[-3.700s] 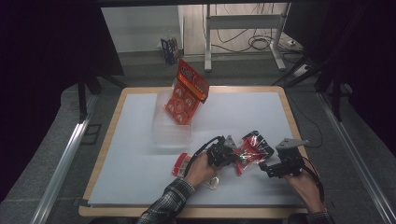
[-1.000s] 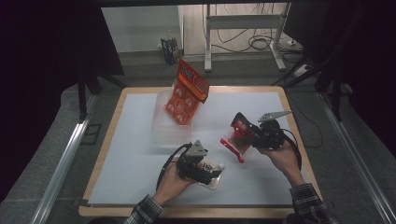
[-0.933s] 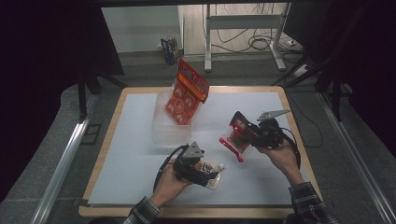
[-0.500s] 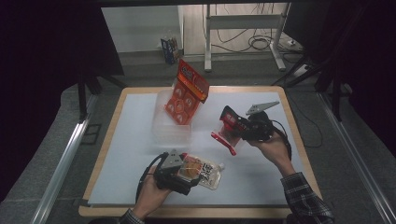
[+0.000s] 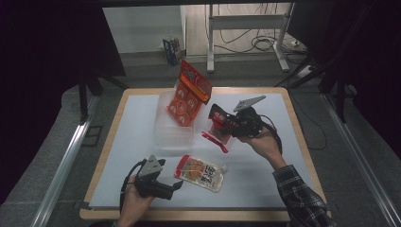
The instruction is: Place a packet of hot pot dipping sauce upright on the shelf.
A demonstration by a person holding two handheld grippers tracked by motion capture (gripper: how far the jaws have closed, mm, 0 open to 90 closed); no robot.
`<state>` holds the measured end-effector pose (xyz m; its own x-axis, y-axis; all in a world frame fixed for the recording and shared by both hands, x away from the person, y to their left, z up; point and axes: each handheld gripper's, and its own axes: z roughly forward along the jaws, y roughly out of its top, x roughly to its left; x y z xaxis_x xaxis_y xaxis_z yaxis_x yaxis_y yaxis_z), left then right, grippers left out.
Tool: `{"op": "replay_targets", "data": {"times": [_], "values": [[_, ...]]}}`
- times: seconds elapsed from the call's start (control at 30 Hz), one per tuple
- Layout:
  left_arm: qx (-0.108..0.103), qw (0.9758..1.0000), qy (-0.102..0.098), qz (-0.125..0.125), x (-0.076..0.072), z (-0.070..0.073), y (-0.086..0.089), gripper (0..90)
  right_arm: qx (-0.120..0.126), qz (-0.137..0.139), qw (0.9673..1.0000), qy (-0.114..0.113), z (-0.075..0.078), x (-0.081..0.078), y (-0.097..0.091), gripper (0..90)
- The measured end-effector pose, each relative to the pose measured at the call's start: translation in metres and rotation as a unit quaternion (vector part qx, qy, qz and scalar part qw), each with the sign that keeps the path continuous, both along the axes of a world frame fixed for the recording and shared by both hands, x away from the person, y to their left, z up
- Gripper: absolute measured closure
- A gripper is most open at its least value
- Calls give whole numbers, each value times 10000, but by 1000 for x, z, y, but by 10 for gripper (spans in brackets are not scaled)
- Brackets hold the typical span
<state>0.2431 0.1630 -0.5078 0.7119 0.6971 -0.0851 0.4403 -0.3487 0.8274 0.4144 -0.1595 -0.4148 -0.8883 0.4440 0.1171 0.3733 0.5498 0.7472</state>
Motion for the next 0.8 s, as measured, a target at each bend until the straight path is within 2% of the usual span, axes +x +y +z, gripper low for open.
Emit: {"op": "replay_targets", "data": {"times": [0.43,0.8], "values": [[-33,9998,30,171,-10,-3,16,0,-263,464,9986,-25,0,9,40,688],[-10,9998,36,180,-11,-3,17,0,-421,745,9963,-35,-1,18,67,689]]}}
